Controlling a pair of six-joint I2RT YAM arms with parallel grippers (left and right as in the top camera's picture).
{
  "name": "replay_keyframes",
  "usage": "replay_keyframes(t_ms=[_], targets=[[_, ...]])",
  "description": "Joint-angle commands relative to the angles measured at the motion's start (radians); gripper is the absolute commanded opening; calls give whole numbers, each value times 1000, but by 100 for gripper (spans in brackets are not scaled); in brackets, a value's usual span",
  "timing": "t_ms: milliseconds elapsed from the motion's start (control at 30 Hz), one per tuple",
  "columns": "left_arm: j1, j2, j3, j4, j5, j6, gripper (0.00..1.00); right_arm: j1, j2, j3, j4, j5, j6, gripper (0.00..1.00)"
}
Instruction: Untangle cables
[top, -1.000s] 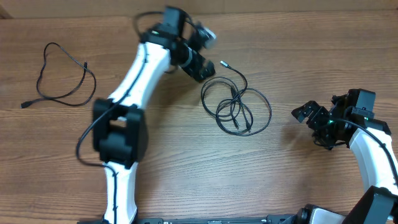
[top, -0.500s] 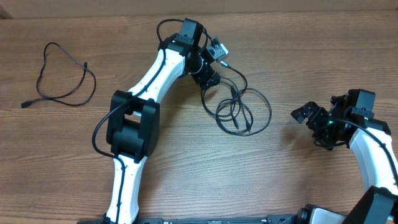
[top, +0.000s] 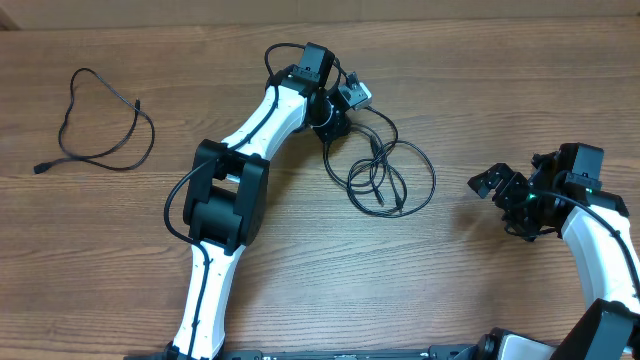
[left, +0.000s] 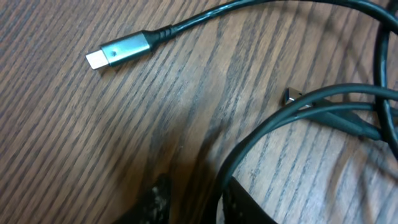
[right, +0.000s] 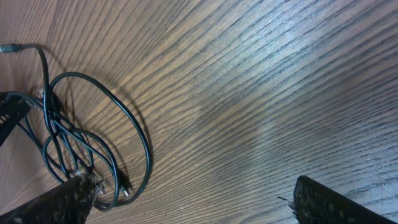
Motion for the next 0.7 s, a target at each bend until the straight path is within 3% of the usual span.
replay_keyframes(t_ms=[0, 100, 233, 500, 667], targets=[[-3, 14, 10, 0, 23, -32, 20, -1, 2, -1, 6, -5, -8, 100], [-3, 11, 34, -32, 23, -39, 10, -1, 2, -1, 9, -5, -8, 100], [-3, -6, 115, -124, 22, -39, 7, -1, 2, -1, 14, -5, -8, 100], [-3, -16, 315, -336, 22, -42, 9, -1, 2, -1, 16, -5, -8, 100], [-3, -16, 446, -488, 22, -43, 4, -1, 1, -1, 17, -5, -8, 100]])
